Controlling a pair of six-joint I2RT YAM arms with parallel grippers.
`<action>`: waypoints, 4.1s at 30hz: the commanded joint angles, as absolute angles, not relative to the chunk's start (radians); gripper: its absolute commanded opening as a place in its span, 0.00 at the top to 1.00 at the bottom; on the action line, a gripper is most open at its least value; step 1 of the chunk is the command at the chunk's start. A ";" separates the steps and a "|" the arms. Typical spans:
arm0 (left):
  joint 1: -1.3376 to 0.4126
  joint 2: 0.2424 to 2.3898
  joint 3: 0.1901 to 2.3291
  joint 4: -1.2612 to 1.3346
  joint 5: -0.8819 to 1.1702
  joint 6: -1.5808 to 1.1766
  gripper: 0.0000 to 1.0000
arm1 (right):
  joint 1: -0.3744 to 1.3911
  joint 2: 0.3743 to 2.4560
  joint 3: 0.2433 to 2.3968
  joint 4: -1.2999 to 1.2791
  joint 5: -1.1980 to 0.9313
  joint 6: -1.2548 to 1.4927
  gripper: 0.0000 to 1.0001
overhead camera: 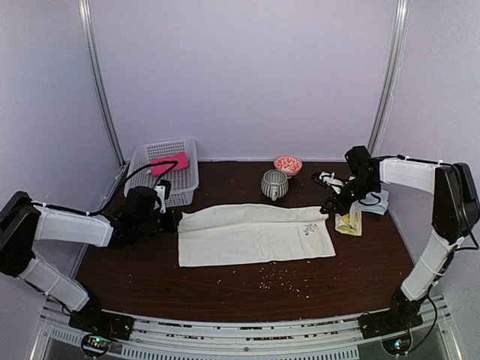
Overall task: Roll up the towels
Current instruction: Fold the towel at the center of the board, then smooth out the towel at the center of the board.
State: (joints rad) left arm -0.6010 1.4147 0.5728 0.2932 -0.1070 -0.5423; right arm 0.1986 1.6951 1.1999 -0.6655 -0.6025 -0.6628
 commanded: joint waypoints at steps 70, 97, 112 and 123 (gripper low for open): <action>-0.633 1.308 0.408 0.358 -0.068 -0.463 1.00 | 0.235 1.468 0.944 -0.814 -0.624 -0.984 1.00; -0.634 1.262 0.317 0.391 0.004 -0.464 1.00 | 0.345 1.363 0.822 -0.882 -0.578 -1.024 0.97; -0.633 0.744 0.141 0.324 -0.169 -0.529 0.62 | 0.518 1.117 0.783 -0.871 -0.437 -0.911 0.67; -0.636 1.274 0.458 0.334 0.041 -0.480 0.77 | 0.461 1.331 0.848 -0.700 -0.279 -0.654 0.72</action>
